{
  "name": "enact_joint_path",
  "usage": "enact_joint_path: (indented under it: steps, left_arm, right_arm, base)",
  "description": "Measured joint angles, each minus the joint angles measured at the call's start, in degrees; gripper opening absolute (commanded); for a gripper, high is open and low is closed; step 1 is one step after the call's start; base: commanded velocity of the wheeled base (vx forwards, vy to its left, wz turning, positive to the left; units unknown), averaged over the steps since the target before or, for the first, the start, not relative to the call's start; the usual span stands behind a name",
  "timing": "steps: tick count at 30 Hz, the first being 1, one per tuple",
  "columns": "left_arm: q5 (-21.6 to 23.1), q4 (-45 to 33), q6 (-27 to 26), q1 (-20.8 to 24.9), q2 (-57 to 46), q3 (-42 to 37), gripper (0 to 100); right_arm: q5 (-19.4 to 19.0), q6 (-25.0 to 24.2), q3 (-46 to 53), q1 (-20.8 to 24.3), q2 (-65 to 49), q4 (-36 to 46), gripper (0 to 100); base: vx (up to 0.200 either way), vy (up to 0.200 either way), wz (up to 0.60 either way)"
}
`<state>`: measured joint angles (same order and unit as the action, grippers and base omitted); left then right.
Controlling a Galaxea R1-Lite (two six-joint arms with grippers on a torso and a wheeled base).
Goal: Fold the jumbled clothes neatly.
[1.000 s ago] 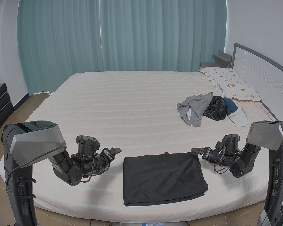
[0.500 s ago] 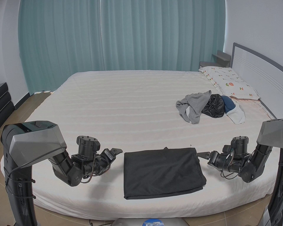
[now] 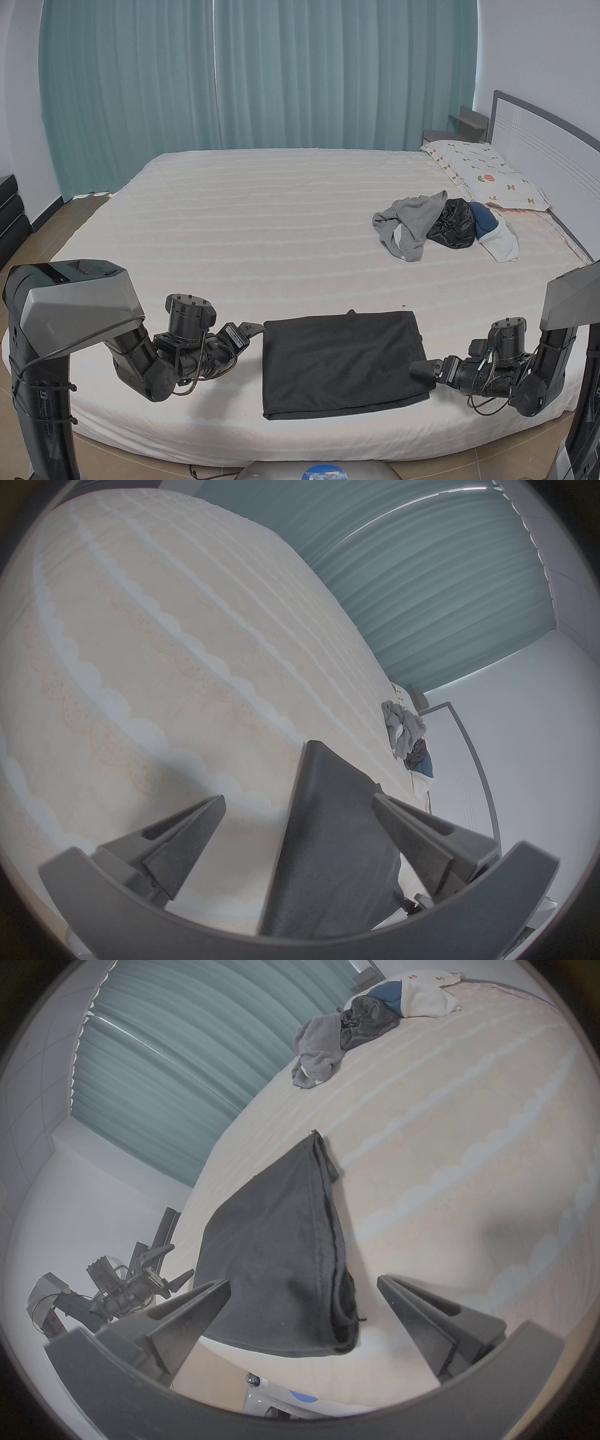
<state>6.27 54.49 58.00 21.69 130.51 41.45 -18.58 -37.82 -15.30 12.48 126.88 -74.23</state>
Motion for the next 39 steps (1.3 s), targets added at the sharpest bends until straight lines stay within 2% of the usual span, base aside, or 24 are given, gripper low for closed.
enact_joint_path:
  steps: [7, 12, 26, 27, 39]
  left_arm:
    - [0.07, 0.00, -0.11, 0.02, 0.09, -0.07, 100]
    - [0.07, -0.09, -0.11, 0.02, 0.13, -0.09, 100]
    - [0.05, -0.27, -0.11, 0.02, 0.17, 0.02, 100]
    - [0.05, -0.27, -0.11, 0.02, 0.20, 0.02, 100]
    - [-0.15, -0.02, -0.11, 0.09, 0.27, 0.00, 100]
  right_arm:
    - [0.51, 0.29, 1.57, 0.28, 0.29, -0.09, 0]
    - [2.62, 1.12, 3.54, 0.28, -0.67, -0.05, 0]
    - [3.01, 2.38, 4.67, 0.16, -1.33, 0.28, 0]
    - [3.28, 2.45, 4.67, 0.18, -1.33, 0.38, 100]
    - [4.29, 2.13, 3.54, -1.02, -2.13, -0.20, 100]
  base:
    - [0.000, 0.000, 0.00]
    - [0.000, 0.000, 0.00]
    - [0.000, 0.000, 0.00]
    - [0.000, 0.000, 0.00]
    - [-0.017, 0.000, 0.00]
